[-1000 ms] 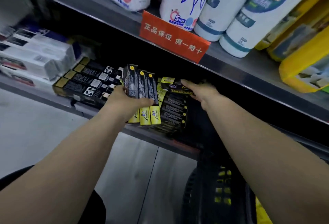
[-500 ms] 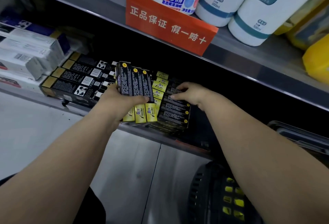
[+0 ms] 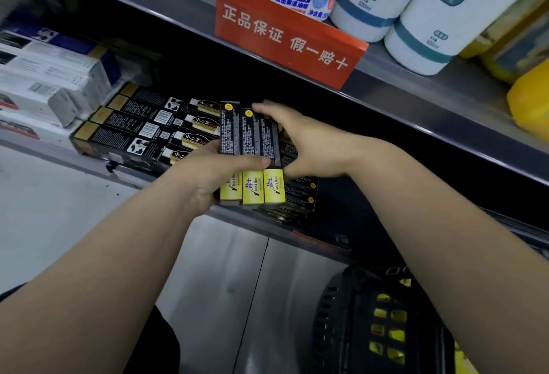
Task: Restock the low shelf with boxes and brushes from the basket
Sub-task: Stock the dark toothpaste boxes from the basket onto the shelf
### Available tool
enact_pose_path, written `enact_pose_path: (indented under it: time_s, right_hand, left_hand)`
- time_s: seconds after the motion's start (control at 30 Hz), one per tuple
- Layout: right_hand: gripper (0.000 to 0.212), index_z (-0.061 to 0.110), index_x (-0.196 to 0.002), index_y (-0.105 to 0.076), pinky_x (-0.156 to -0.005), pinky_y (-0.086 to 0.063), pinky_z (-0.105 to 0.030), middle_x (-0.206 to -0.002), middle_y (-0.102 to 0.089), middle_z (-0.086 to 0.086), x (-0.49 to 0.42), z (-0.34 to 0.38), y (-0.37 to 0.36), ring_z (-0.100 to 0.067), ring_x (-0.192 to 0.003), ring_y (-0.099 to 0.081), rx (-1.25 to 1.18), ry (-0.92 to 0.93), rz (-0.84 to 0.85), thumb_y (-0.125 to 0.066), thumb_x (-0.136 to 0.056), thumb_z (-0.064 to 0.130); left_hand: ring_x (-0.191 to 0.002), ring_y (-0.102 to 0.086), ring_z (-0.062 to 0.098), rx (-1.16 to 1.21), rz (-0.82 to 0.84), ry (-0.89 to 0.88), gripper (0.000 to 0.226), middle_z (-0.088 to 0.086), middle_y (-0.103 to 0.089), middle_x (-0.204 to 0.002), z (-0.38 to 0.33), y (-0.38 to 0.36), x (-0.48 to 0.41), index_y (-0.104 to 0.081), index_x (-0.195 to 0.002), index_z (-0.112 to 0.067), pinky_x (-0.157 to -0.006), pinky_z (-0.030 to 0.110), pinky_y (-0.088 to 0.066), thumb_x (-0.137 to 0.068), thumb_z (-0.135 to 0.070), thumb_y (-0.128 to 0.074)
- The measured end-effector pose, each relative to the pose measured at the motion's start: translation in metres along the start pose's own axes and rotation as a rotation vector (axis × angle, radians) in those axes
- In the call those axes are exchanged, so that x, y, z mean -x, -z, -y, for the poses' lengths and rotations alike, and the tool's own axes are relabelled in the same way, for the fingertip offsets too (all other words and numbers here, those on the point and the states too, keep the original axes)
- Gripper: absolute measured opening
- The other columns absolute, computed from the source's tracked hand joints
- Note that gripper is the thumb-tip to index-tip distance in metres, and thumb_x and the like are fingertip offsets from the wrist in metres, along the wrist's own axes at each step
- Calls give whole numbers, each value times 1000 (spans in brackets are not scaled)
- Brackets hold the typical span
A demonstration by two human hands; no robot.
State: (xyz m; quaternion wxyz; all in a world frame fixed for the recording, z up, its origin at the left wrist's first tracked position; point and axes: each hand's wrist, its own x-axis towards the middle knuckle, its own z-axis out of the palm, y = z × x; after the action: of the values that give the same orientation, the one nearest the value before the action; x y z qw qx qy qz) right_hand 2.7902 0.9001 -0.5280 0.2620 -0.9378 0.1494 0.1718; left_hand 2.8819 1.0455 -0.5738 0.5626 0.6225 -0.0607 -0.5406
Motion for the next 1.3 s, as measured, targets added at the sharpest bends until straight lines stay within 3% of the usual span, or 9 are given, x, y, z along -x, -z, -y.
enact_pose_path:
  time_s: [0.07, 0.27, 0.4, 0.5, 0.57, 0.7, 0.97, 1.13, 1.3]
  right_hand:
    - [109, 22, -148, -13, -83, -27, 5, -153, -22, 0, 6, -2, 3, -6, -122, -35, 16, -5, -18, -84, -66, 18]
    - [120, 29, -142, -17, -69, -34, -3, -120, -37, 9, 21, -8, 1, -1, -93, -48, -13, -20, -110, -91, -48, 36]
    - [63, 26, -107, -43, -68, -40, -25, -103, -44, 7, 26, -25, 1, -11, -84, -48, 142, -58, -104, -84, -61, 39]
    - [34, 20, -93, -44, -57, -33, -26, -89, -48, 1, 28, -47, 1, -17, -77, -48, 166, -143, -123, -71, -79, 37]
    - [29, 14, -107, -47, -53, -35, -19, -96, -55, -8, 22, -58, 0, -22, -76, -54, 22, -244, -237, -60, -89, 32]
    - [46, 8, -141, -34, -78, -34, -23, -136, -46, -17, -5, -72, 0, -29, -107, -53, -77, -425, -352, -47, -98, 18]
    - [44, 18, -143, -33, -78, -37, -24, -130, -51, -12, -25, -81, -24, -22, -104, -51, 12, -436, -40, -41, -100, 17]
    - [50, 24, -147, -25, -91, -38, -28, -143, -38, -13, -22, -78, -23, -27, -120, -46, 106, -441, -1, -42, -99, 20]
    - [95, 35, -149, -4, -106, -28, -25, -157, -11, -4, -9, -36, -11, -21, -140, -25, 70, -108, -119, -72, -81, 29]
  left_hand:
    - [-70, -72, 20, -2, 64, 41, 48, 8, -74, -87, -1, -2, 3, -61, -108, -12, -53, 32, -58, -63, -6, -78]
    - [-78, -72, 18, -67, 158, 82, 59, 4, -75, -85, -4, -6, 8, -63, -105, -14, -58, 29, -56, -49, -18, -79]
    - [-115, -57, 33, -42, 30, 59, 98, 12, -65, -118, -4, -2, 7, -52, -128, -12, -98, 52, -43, -38, -29, -85]
    - [-111, -58, 34, 71, -217, -28, 62, 8, -64, -116, -2, 8, -1, -56, -120, -14, -93, 54, -48, -65, -23, -83]
    - [-108, -58, 28, 79, -314, -73, 50, 2, -64, -111, 0, 10, -7, -56, -116, -17, -96, 49, -47, -72, -21, -80]
    - [-103, -53, 18, 16, -245, -74, 55, -8, -62, -96, 5, 2, -8, -54, -120, -17, -100, 36, -36, -72, -17, -79]
    - [-110, -55, 22, 17, -207, -20, 49, 0, -65, -109, 9, 3, -13, -55, -115, -16, -107, 47, -37, -72, -17, -79]
    - [-93, -52, 16, 15, -191, -50, 33, -9, -60, -85, 10, -1, -11, -53, -90, -20, -98, 35, -37, -70, -19, -80]
    - [-87, -58, 9, -35, -151, -45, 49, -5, -65, -92, 7, -6, -8, -59, -105, -13, -89, 32, -41, -64, -21, -84]
